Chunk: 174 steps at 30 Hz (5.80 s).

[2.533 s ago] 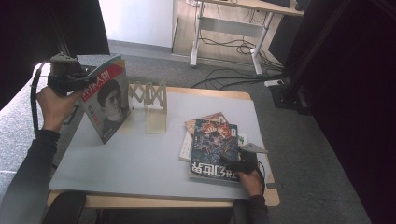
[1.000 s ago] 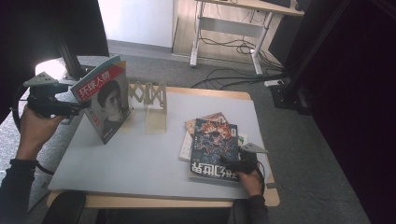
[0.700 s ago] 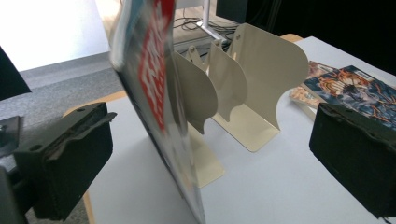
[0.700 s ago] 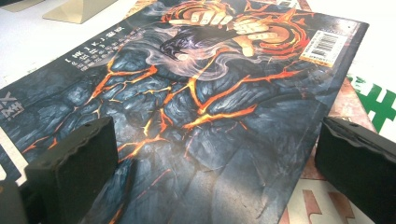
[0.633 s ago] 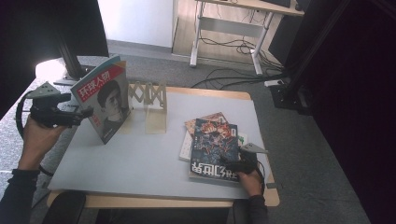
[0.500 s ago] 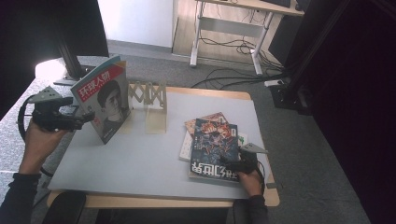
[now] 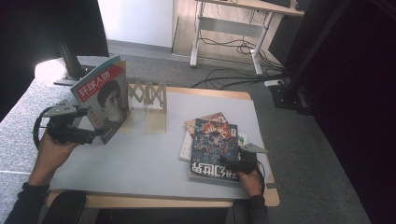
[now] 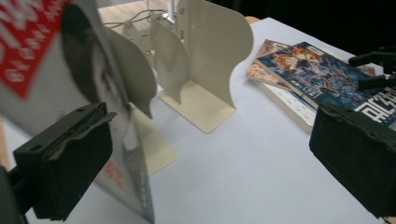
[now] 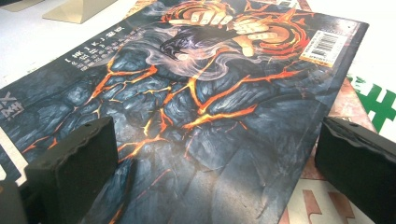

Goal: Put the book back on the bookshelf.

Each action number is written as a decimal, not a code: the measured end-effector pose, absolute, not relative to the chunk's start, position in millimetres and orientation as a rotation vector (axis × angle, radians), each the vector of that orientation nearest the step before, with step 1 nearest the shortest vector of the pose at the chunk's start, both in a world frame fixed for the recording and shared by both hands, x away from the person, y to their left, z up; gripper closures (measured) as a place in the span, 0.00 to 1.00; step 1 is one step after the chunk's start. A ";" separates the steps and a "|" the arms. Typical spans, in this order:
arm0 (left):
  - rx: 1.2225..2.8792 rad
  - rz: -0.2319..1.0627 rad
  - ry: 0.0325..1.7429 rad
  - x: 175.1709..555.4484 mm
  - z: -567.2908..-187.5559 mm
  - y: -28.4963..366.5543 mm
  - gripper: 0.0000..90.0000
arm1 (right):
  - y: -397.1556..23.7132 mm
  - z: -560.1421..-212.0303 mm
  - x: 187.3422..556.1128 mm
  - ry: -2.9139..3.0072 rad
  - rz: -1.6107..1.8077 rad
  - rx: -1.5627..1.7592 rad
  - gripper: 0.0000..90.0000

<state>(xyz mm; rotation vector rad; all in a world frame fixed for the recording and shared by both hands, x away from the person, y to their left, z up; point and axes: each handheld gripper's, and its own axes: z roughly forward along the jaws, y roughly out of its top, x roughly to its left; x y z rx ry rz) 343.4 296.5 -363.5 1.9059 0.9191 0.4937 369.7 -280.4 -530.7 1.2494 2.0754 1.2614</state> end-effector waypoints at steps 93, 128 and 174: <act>2.302 0.302 0.842 381.7 -528.3 185.7 0.00 | -278.7 -519.5 352.0 2.144 1.172 1.252 0.00; 2.301 0.302 0.842 381.7 -528.4 185.7 0.00 | -270.1 -521.2 297.7 2.236 1.093 1.213 0.00; 2.301 0.302 0.842 381.7 -528.4 185.6 0.00 | -305.2 -520.2 302.8 2.091 1.012 1.338 0.00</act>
